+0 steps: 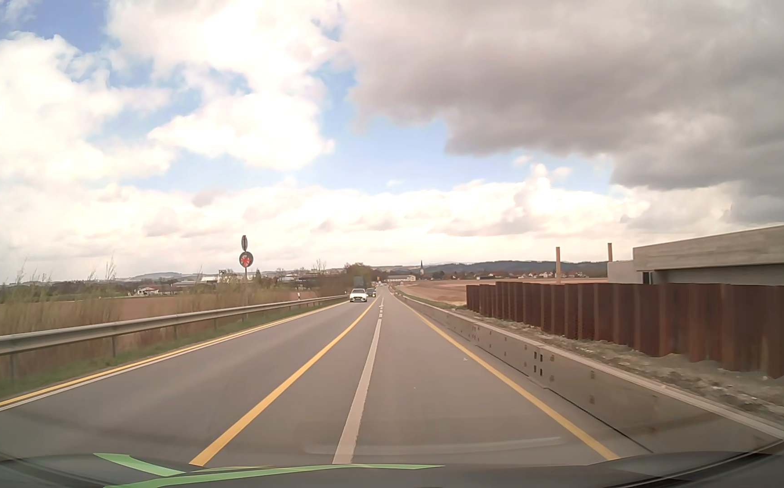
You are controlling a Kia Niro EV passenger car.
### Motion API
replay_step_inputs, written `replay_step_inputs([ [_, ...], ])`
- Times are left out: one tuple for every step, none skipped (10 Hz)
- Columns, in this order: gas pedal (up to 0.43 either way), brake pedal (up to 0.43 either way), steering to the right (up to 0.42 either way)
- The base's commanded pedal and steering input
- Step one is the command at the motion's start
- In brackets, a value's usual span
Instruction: Follow the waypoints while adhering to traffic rules and regulations
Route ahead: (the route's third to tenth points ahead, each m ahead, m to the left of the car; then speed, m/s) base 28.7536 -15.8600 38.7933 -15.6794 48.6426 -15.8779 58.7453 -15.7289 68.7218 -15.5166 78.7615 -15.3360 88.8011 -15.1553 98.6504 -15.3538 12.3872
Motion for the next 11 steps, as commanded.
replay_step_inputs([
  [0.059,0.000,0.002],
  [0.059,0.000,0.000],
  [0.059,0.000,-0.001],
  [0.059,0.000,0.000],
  [0.059,0.000,0.000],
  [0.059,0.000,0.000],
  [0.059,0.000,0.000],
  [0.059,0.000,-0.001],
  [0.059,0.000,-0.001],
  [0.059,0.000,-0.001],
  [0.059,0.000,-0.002],
])
